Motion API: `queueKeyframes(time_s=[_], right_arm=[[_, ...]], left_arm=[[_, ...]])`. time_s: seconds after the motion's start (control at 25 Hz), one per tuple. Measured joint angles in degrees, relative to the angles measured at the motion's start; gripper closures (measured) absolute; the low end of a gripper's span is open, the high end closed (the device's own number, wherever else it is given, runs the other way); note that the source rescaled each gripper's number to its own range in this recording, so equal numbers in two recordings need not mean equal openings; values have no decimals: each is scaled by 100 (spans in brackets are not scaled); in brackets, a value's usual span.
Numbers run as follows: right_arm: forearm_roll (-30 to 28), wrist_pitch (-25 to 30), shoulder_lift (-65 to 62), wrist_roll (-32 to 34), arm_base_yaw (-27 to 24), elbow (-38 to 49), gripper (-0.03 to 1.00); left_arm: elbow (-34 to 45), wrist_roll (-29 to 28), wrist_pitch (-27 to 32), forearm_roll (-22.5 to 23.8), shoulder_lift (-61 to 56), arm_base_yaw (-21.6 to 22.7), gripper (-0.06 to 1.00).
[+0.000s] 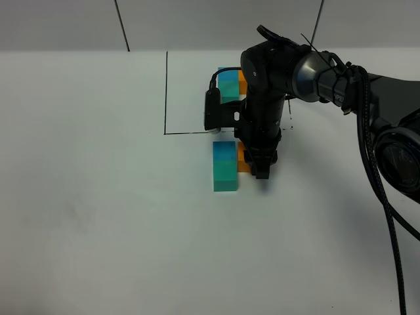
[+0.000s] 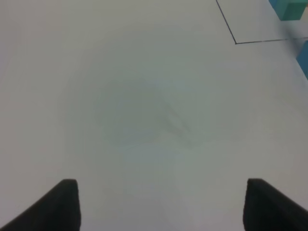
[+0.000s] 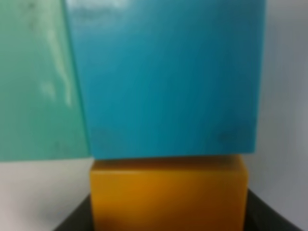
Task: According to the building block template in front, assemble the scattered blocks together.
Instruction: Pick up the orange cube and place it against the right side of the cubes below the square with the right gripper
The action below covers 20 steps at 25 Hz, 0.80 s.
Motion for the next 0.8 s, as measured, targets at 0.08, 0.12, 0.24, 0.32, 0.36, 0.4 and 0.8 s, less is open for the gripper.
queueKeyframes(time_s=[0.08, 0.12, 0.24, 0.32, 0.36, 0.4, 0.8], right_arm=[[0, 0, 0, 0, 0, 0, 94], [0, -14, 0, 0, 0, 0, 94], [0, -40, 0, 0, 7, 0, 94], [0, -59, 0, 0, 20, 0, 94], [0, -66, 0, 0, 20, 0, 94], [0, -67, 0, 0, 20, 0, 94], [0, -67, 0, 0, 20, 0, 94]], left_arm=[[0, 0, 0, 0, 0, 0, 45], [0, 0, 0, 0, 0, 0, 45], [0, 0, 0, 0, 0, 0, 45], [0, 0, 0, 0, 0, 0, 45], [0, 0, 0, 0, 0, 0, 45], [0, 0, 0, 0, 0, 0, 45], [0, 0, 0, 0, 0, 0, 45]])
